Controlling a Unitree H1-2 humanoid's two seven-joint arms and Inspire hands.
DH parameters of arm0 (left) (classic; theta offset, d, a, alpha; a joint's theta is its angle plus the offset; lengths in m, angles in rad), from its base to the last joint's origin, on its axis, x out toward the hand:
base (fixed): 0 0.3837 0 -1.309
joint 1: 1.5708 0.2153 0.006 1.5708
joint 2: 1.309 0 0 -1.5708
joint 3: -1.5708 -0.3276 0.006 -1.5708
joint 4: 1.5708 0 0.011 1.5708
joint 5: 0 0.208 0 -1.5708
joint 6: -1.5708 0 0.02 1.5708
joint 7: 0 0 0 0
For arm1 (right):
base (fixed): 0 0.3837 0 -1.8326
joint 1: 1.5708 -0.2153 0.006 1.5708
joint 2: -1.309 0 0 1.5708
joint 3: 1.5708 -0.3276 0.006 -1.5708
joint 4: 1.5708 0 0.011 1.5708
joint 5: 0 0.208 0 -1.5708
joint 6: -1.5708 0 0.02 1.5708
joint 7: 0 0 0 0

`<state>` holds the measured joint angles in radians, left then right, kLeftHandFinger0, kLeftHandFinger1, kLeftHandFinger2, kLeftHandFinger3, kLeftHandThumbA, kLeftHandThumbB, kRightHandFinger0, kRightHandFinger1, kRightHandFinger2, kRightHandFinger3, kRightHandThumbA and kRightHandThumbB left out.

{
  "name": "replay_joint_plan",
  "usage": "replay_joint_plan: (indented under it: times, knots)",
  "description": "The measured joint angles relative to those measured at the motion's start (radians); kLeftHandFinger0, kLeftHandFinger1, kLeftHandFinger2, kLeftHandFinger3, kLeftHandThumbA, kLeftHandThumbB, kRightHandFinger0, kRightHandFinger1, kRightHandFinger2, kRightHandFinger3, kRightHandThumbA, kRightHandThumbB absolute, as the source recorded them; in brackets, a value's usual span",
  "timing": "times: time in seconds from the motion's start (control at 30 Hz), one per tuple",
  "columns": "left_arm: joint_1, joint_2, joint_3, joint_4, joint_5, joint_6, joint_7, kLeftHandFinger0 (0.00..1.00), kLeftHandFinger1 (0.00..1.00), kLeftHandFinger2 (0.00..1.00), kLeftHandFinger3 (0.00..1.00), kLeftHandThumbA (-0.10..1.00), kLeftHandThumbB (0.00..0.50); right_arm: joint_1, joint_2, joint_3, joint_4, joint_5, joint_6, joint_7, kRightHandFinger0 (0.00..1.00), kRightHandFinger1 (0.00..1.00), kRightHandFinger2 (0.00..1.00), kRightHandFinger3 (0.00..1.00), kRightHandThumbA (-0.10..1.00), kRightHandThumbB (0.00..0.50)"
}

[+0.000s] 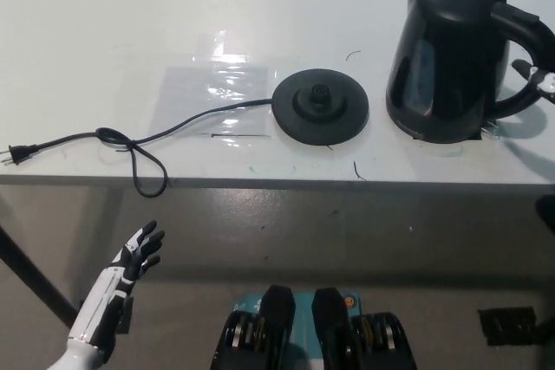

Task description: A kettle and its base are kept separately on the desk infront of the robot and the robot uses its right hand to lift the kettle by its handle and places it on its base to align it correctly.

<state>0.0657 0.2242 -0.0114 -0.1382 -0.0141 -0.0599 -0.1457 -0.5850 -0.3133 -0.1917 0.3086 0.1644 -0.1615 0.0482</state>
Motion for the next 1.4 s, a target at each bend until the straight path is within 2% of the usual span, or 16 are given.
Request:
replay_joint_plan:
  times: [0.27,0.43,0.47,0.5,0.57,0.7,0.83,1.03,1.07,1.1,1.23,1.27,1.3,1.33,1.37,1.4]
  knots:
    - [0.001,0.0,-0.002,0.0,0.009,-0.005,0.0,1.0,1.0,1.0,1.0,0.95,0.127,-0.074,0.018,-0.026,0.12,0.08,0.031,0.032,1.0,1.0,1.0,1.0,1.0,0.305]
    - [-0.001,0.0,-0.003,0.0,0.014,-0.006,0.0,1.0,1.0,1.0,1.0,0.95,0.149,-0.093,0.022,-0.041,0.184,0.109,0.034,0.05,1.0,1.0,1.0,1.0,1.0,0.305]
    - [-0.001,0.0,-0.003,0.001,0.015,-0.006,0.0,1.0,1.0,1.0,1.0,0.94,0.154,-0.095,0.022,-0.043,0.192,0.113,0.034,0.053,1.0,1.0,1.0,1.0,1.0,0.322]
    - [-0.003,0.0,-0.003,0.001,0.016,-0.006,0.0,1.0,1.0,1.0,1.0,0.94,0.154,-0.099,0.022,-0.045,0.209,0.119,0.034,0.057,1.0,1.0,1.0,1.0,1.0,0.311]
    - [-0.004,0.0,-0.003,0.001,0.017,-0.006,0.0,1.0,1.0,1.0,1.0,0.95,0.156,-0.103,0.022,-0.048,0.23,0.125,0.034,0.062,1.0,1.0,1.0,1.0,1.0,0.35]
    - [-0.007,0.0,-0.004,0.001,0.019,-0.006,0.0,1.0,1.0,1.0,1.0,0.94,0.162,-0.113,0.021,-0.051,0.278,0.133,0.034,0.069,1.0,1.0,1.0,1.0,1.0,0.374]
    - [-0.007,0.0,-0.004,0.001,0.019,-0.006,0.0,1.0,1.0,1.0,1.0,0.94,0.164,-0.114,0.021,-0.054,0.311,0.138,0.034,0.078,1.0,1.0,1.0,1.0,0.99,0.425]
    - [-0.01,0.001,-0.003,0.001,0.019,-0.006,0.0,1.0,1.0,1.0,1.0,0.95,0.161,-0.117,0.021,-0.057,0.339,0.144,0.033,0.085,1.0,1.0,1.0,1.0,0.98,0.399]
    - [-0.013,0.001,-0.003,0.001,0.019,-0.006,0.0,1.0,1.0,1.0,1.0,0.95,0.162,-0.119,0.021,-0.058,0.344,0.145,0.032,0.086,1.0,1.0,1.0,1.0,0.97,0.429]
    - [-0.014,0.001,-0.003,0.001,0.019,-0.006,0.0,1.0,1.0,1.0,1.0,0.94,0.165,-0.121,0.021,-0.058,0.348,0.146,0.031,0.086,1.0,1.0,1.0,1.0,0.97,0.433]
    - [-0.023,0.001,-0.003,0.001,0.018,-0.005,0.0,1.0,1.0,1.0,1.0,0.93,0.164,-0.13,0.021,-0.061,0.364,0.148,0.028,0.086,1.0,1.0,1.0,1.0,0.95,0.409]
    - [-0.027,0.001,-0.003,0.002,0.018,-0.005,0.0,1.0,1.0,1.0,1.0,0.94,0.159,-0.134,0.021,-0.061,0.368,0.148,0.028,0.086,1.0,1.0,1.0,1.0,0.99,0.334]
    - [-0.029,0.001,-0.003,0.002,0.018,-0.005,0.0,1.0,1.0,1.0,1.0,0.94,0.151,-0.136,0.021,-0.061,0.369,0.148,0.028,0.086,1.0,1.0,1.0,1.0,0.99,0.365]
    - [-0.032,0.001,-0.003,0.002,0.018,-0.005,0.0,1.0,1.0,1.0,1.0,0.94,0.148,-0.14,0.02,-0.06,0.373,0.146,0.026,0.086,1.0,0.93,0.95,1.0,0.9,0.334]
    - [-0.033,0.001,-0.003,0.002,0.018,-0.005,0.0,1.0,1.0,1.0,1.0,0.94,0.147,-0.142,0.02,-0.06,0.377,0.143,0.025,0.085,0.67,0.57,0.63,0.67,0.71,0.309]
    - [-0.035,0.001,-0.003,0.002,0.018,-0.005,0.0,1.0,1.0,1.0,1.0,0.94,0.147,-0.145,0.019,-0.06,0.381,0.14,0.026,0.083,0.37,0.34,0.43,0.42,0.55,0.305]
